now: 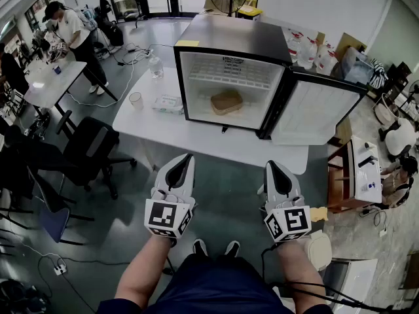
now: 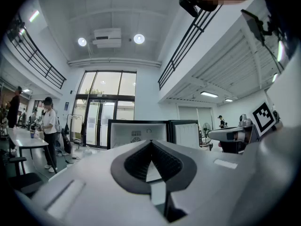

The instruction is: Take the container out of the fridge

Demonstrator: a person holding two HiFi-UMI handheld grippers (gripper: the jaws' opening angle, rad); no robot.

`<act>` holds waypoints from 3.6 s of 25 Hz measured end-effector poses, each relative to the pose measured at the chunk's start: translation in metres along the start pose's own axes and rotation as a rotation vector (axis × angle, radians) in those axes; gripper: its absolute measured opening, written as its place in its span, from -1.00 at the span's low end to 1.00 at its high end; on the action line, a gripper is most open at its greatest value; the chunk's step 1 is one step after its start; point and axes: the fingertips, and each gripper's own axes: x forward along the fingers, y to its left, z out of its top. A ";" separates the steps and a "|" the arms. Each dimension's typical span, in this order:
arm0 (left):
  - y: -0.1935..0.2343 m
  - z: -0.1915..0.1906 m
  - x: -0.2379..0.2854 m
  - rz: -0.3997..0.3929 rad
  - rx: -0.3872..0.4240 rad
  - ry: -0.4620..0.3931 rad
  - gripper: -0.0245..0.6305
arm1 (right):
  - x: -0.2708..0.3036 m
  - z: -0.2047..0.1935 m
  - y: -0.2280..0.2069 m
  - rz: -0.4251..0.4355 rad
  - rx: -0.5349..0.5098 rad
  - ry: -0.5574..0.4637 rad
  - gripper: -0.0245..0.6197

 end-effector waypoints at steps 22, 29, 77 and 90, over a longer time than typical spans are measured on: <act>-0.021 -0.049 0.001 0.121 -0.061 0.120 -0.92 | -0.013 -0.072 -0.046 -0.015 0.140 0.133 -0.90; 0.007 -0.065 0.047 0.037 -0.095 0.132 -0.92 | 0.025 -0.086 -0.053 -0.087 0.126 0.180 -0.90; 0.058 -0.128 0.262 -0.049 -0.201 0.301 -0.92 | 0.244 -0.115 -0.114 0.065 0.174 0.192 -0.90; 0.081 -0.205 0.310 0.003 -0.321 0.496 -0.92 | 0.253 -0.139 -0.114 0.132 0.198 0.241 -0.90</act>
